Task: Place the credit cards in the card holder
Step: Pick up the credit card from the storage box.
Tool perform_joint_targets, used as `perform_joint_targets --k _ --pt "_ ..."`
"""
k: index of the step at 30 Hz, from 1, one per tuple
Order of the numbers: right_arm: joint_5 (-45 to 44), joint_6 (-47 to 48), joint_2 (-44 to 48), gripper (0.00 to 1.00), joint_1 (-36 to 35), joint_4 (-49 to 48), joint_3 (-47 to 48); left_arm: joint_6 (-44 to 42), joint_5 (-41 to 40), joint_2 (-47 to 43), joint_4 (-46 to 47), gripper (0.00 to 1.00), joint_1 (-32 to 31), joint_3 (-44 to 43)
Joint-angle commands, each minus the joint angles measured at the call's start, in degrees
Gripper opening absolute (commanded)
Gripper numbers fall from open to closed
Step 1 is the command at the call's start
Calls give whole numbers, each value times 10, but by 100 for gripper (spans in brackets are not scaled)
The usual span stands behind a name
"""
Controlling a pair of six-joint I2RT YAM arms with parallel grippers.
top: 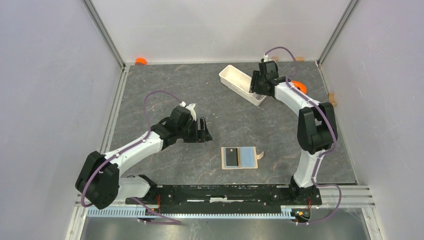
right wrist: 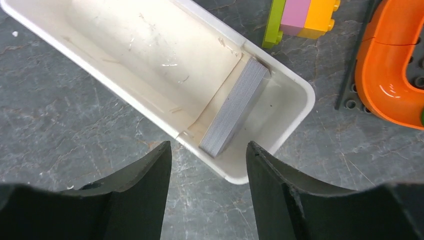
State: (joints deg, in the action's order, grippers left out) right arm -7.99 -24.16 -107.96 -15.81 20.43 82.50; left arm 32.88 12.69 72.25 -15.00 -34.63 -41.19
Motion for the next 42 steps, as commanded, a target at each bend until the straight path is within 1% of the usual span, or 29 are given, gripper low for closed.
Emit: perform_joint_targets --k 1,8,16,23,28,34,42 --pt "-16 -25 -34 62 3 -17 36 -26 17 -2 4 79 6 1" --pt "-40 -47 -88 64 4 -25 51 -30 9 -10 -3 79 13 3" --pt "-24 -68 -127 64 7 -39 69 -29 7 -15 -6 79 19 9" --pt "-9 -91 -112 63 9 -72 62 -30 5 -14 -5 79 22 11" --pt "-6 -101 -87 60 10 -94 56 -28 5 -13 -4 79 24 15" --pt "-7 -100 -82 56 10 -83 64 -27 11 -8 1 79 24 18" --pt "-12 -107 -70 50 11 -77 51 -26 15 -7 1 79 25 20"
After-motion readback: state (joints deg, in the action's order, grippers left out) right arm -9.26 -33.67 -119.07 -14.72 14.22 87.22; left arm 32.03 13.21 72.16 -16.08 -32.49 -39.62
